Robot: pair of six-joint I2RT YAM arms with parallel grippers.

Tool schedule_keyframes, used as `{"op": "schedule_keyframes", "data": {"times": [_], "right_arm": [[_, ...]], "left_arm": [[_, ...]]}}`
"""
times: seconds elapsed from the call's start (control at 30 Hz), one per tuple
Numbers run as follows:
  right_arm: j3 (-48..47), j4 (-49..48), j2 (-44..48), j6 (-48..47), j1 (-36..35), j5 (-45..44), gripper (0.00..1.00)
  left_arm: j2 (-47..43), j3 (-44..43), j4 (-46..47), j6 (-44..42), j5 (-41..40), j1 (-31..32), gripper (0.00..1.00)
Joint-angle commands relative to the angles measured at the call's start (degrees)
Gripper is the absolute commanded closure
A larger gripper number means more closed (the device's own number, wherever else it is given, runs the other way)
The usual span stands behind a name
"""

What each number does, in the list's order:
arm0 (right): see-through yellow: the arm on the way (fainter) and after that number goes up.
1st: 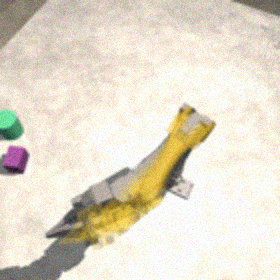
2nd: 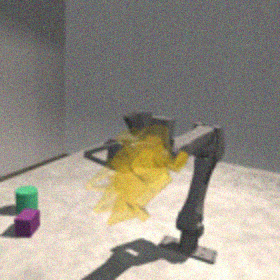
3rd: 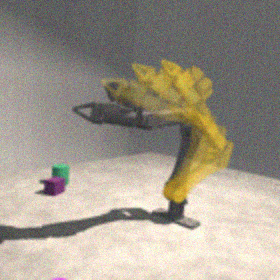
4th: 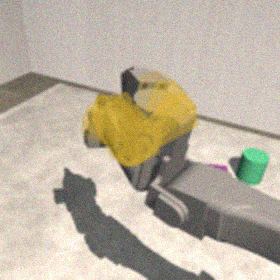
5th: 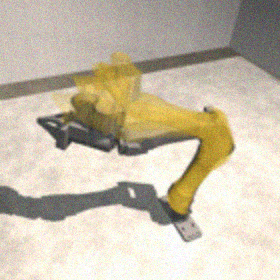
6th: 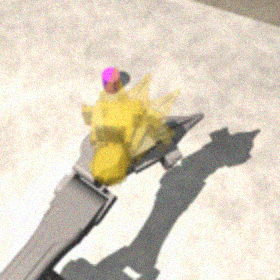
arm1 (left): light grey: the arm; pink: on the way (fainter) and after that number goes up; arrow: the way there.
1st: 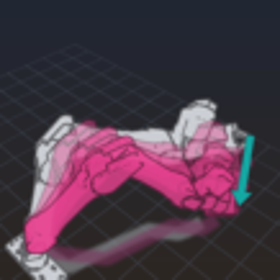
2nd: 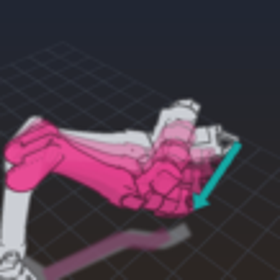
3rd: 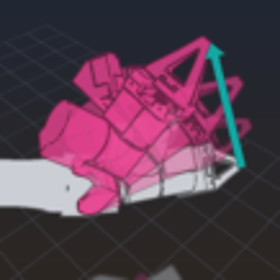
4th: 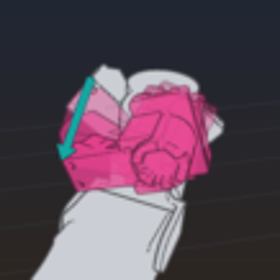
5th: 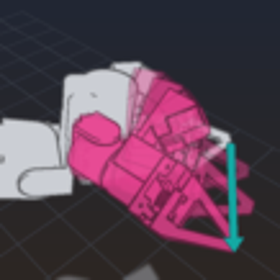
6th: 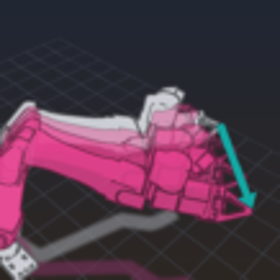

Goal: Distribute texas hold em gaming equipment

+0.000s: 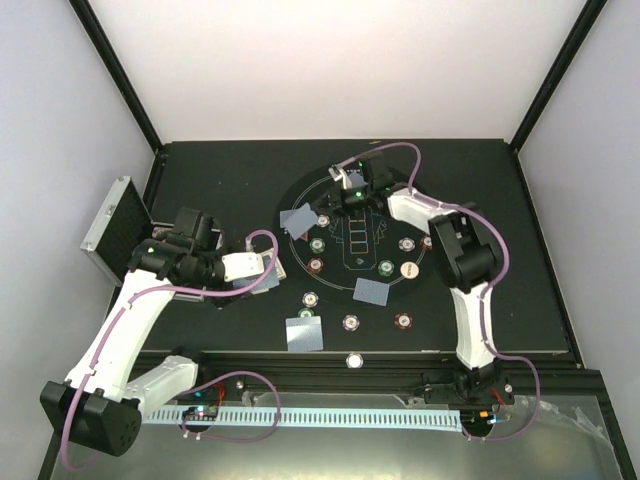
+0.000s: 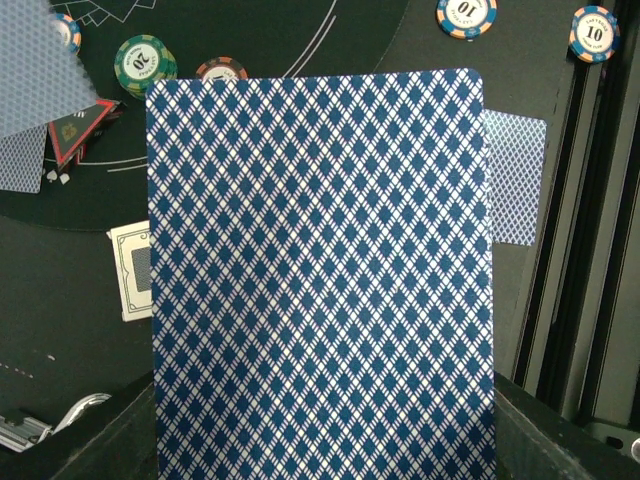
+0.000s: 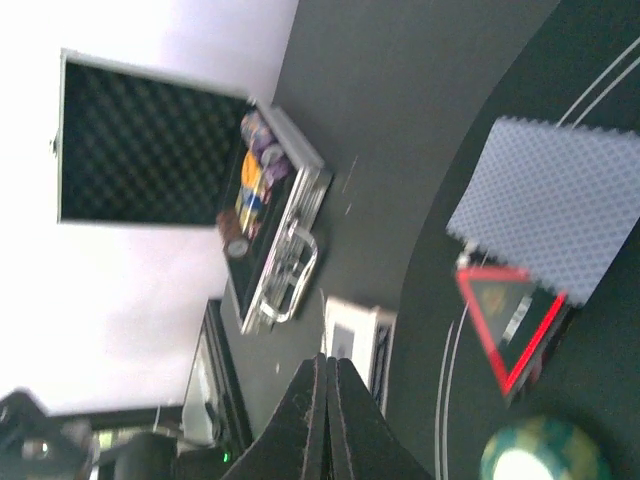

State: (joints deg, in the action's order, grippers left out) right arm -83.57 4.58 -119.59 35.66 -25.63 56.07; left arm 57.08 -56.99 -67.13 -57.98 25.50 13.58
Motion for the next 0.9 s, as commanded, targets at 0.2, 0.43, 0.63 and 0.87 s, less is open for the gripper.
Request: {"op": "schedule_keyframes", "data": {"times": [0.2,0.43,0.63,0.87], "right_arm": [[-26.12,1.67,-20.62,12.71,0.3,-9.06,0.99],[-30.01,5.01,-23.19,12.32,0.23,-13.77,0.99],[-28.17,7.88,-21.26,10.62,0.23,-13.95,0.73],[-25.88,16.0,-14.51,4.95,0.14,-16.71,0.41]], "left_arm": [[-0.99,-2.55,-1.75,1.03,0.41,0.21,0.99],[-1.61,-1.98,-1.69,1.1,-0.14,0.21,0.98],[-1.15,-2.43,-2.42,1.65,-0.41,0.21,0.98],[-0.25,-3.88,-3.11,3.29,0.92,0.22,0.99]]}}
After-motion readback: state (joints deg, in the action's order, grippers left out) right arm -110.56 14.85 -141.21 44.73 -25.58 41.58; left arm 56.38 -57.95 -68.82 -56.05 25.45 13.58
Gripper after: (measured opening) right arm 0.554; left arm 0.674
